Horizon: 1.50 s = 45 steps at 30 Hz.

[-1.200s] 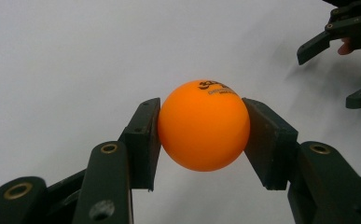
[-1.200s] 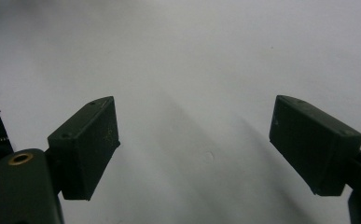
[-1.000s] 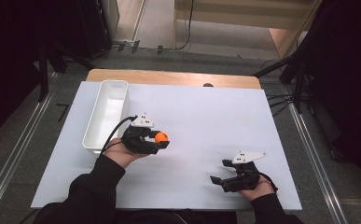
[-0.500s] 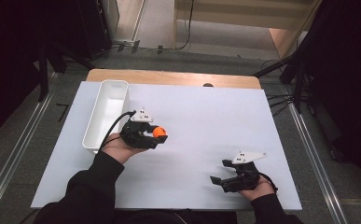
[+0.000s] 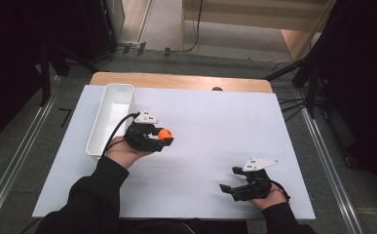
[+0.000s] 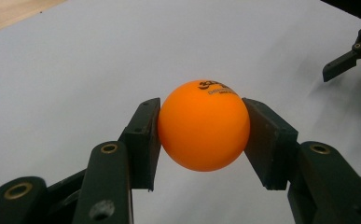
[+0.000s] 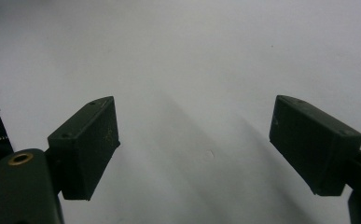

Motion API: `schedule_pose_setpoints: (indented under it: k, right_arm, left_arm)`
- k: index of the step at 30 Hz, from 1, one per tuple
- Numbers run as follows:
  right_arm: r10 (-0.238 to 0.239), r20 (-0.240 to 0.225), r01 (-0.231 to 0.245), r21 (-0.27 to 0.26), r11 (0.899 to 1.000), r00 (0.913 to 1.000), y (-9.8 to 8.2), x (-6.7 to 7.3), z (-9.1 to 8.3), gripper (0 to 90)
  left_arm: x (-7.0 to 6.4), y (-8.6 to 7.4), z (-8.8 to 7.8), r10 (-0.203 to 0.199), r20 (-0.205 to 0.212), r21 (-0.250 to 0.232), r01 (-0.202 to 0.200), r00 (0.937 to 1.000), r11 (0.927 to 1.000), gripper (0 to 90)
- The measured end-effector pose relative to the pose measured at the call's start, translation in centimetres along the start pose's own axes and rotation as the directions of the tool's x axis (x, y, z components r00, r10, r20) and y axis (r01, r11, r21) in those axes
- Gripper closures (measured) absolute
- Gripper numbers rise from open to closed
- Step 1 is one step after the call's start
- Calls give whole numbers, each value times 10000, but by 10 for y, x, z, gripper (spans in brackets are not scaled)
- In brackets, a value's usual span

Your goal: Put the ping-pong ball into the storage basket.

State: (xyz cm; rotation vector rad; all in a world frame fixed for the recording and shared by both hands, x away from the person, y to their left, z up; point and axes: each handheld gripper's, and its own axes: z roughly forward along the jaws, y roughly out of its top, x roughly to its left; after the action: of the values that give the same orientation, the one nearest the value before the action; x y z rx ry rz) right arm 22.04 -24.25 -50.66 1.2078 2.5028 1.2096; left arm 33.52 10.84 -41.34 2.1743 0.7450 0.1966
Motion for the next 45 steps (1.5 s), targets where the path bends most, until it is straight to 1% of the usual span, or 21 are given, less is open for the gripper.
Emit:
schedule_pose_setpoints:
  k: [1, 11, 15, 23, 28, 38, 40, 45]
  right_arm:
    - [29, 6, -29, -6, 10000, 10000, 0, 0, 0, 142]
    - [9, 3, -9, 4, 10000, 10000, 0, 0, 0, 142]
    - [14, 1, -14, 7, 10000, 10000, 0, 0, 0, 142]
    - [6, -3, -6, 8, 10000, 10000, 0, 0, 0, 142]
    - [6, 1, -6, 12, 10000, 10000, 0, 0, 0, 142]
    - [5, -1, -5, 16, 10000, 10000, 0, 0, 0, 142]
    - [3, -2, -3, 12, 10000, 10000, 0, 0, 0, 142]
    - [1, 2, -1, 12, 10000, 10000, 0, 0, 0, 142]
  left_arm:
    - [1, 0, -1, 35, -44, 25, -34, 10000, 10000, 502]
    - [6, 0, -4, -82, -249, 8, 82, 9997, 10000, 502]
    - [8, 0, -5, -105, -268, 38, 107, 9996, 9999, 502]
    - [13, 0, -8, -273, -442, -18, 273, 9987, 9996, 502]
    - [17, -1, -10, -345, -480, -18, 345, 9982, 9994, 502]
    - [23, 0, -15, -470, -688, -64, 467, 9965, 9989, 502]
    - [24, -1, -16, -496, -789, -77, 492, 9957, 9988, 501]
    - [31, -1, -20, -617, -953, -75, 613, 9935, 9981, 501]
